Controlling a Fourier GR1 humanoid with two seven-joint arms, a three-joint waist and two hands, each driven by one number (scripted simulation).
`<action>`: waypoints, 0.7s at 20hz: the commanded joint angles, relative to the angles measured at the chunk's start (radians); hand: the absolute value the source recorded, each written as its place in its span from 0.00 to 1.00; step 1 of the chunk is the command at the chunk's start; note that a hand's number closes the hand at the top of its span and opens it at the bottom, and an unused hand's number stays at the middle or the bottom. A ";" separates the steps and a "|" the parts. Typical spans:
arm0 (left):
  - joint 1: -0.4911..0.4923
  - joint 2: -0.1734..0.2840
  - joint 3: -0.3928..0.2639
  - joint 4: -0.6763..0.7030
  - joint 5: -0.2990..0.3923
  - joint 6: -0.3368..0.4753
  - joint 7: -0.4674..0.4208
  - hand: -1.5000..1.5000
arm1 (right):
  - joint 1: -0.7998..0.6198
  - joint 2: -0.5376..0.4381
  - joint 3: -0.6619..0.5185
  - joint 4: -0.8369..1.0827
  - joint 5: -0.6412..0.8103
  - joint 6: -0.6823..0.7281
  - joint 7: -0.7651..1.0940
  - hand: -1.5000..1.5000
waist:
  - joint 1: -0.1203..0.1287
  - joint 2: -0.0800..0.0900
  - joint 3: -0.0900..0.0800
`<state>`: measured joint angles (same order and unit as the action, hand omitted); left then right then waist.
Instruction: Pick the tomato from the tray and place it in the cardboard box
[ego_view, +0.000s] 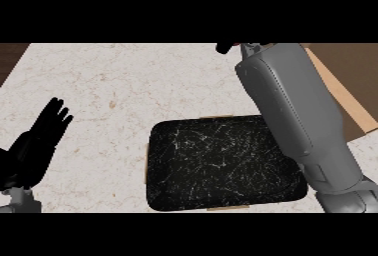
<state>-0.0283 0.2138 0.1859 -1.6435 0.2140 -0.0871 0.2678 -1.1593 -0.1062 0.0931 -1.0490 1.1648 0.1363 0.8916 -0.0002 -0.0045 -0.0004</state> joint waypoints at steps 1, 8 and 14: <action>0.018 0.023 0.022 -0.019 0.017 -0.021 0.008 0.50 | -0.036 -0.086 -0.031 -0.077 0.031 0.064 0.058 1.00 | -0.001 -0.001 0.000; 0.018 -0.003 -0.006 -0.020 -0.008 -0.021 -0.002 0.50 | -0.007 -0.173 -0.097 -0.024 0.031 0.056 -0.004 1.00 | 0.007 0.004 0.000; -0.009 0.038 0.049 0.008 0.025 -0.042 0.013 0.50 | 0.104 -0.263 -0.139 -0.019 0.004 -0.010 -0.155 1.00 | 0.007 0.004 0.000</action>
<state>-0.0494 0.2237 0.2073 -1.6181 0.2185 -0.1077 0.2619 -1.1053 -0.3265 -0.0241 -1.0633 1.1753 0.1636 0.8013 0.0033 0.0005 -0.0003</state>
